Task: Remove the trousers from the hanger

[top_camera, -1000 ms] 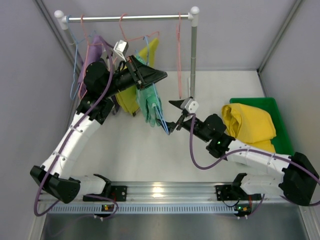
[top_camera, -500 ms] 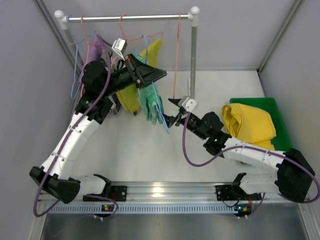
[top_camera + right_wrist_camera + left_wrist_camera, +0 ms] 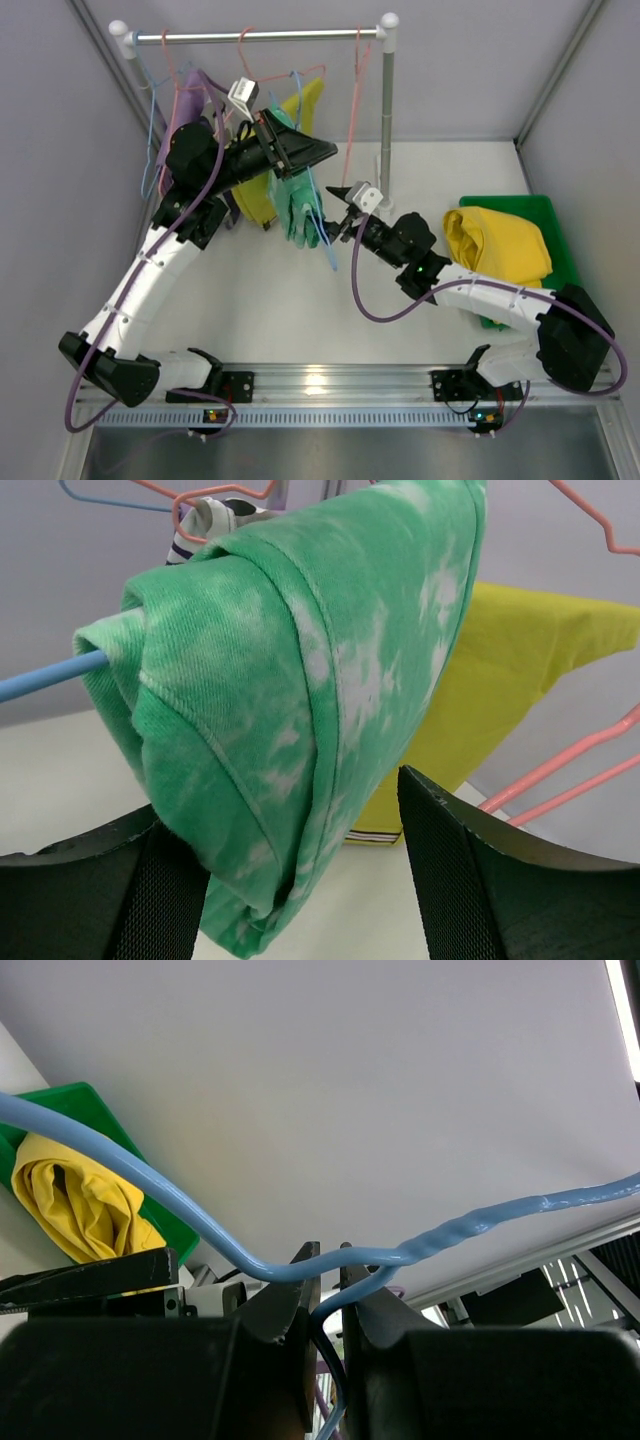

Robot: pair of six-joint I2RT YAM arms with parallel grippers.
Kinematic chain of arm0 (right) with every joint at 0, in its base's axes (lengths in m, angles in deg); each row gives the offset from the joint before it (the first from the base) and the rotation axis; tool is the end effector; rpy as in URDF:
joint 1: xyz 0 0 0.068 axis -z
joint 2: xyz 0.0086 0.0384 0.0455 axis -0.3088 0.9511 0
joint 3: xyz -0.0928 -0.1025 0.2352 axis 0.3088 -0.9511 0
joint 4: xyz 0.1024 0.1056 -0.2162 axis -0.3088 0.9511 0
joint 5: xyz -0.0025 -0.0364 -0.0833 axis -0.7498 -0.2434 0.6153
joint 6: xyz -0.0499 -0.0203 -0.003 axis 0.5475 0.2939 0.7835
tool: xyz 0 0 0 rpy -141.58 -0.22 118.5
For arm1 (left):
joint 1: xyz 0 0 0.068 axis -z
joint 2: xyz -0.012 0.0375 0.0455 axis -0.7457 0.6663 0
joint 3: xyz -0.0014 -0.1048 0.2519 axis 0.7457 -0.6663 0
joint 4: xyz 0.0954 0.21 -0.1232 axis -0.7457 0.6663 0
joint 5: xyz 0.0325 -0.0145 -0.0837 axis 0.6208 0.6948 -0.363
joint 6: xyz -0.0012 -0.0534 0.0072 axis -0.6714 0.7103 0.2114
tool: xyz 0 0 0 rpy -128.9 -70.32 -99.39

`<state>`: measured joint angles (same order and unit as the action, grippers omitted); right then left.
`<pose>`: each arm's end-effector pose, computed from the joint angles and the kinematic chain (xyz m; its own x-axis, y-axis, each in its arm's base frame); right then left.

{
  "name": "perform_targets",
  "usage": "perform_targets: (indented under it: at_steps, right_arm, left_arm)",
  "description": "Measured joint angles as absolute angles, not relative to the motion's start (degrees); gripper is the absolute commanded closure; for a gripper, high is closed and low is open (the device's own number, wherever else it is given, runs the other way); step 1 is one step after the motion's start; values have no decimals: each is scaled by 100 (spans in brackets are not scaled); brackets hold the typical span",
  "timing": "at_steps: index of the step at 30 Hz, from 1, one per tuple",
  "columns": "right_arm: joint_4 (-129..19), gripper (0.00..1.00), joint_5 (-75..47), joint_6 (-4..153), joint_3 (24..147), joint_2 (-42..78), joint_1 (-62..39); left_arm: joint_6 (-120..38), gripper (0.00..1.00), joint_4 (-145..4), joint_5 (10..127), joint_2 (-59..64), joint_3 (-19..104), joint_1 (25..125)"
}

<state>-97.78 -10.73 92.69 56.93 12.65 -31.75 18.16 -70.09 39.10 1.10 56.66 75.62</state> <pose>0.1949 0.2344 0.3319 0.3100 0.0691 -0.9482 -0.7634 0.6126 -0.2049 0.2304 -0.1440 0.5041 -0.7687 -0.4422 -0.4621 0.5009 0.0331 -0.8649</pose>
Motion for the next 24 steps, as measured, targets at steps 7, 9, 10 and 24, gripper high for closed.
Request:
perform_targets:
  at_steps: [7,9,10,24]
  right_arm:
    - [-9870,56,-1210,9310,5832,1405,-3175]
    - [-9890,70,-1274,9308,5863,1431,-3173]
    - [-9896,83,-1293,9308,5867,1435,-3173]
    - [-8908,100,-1105,8989,5780,688,-3160]
  left_arm:
    - [1800,100,-7042,3937,108,5637,7739]
    - [1796,100,-7097,3941,105,5581,7769]
    - [1796,100,-7127,3939,99,5541,7782]
    - [1307,100,-7298,3788,-303,4558,7846]
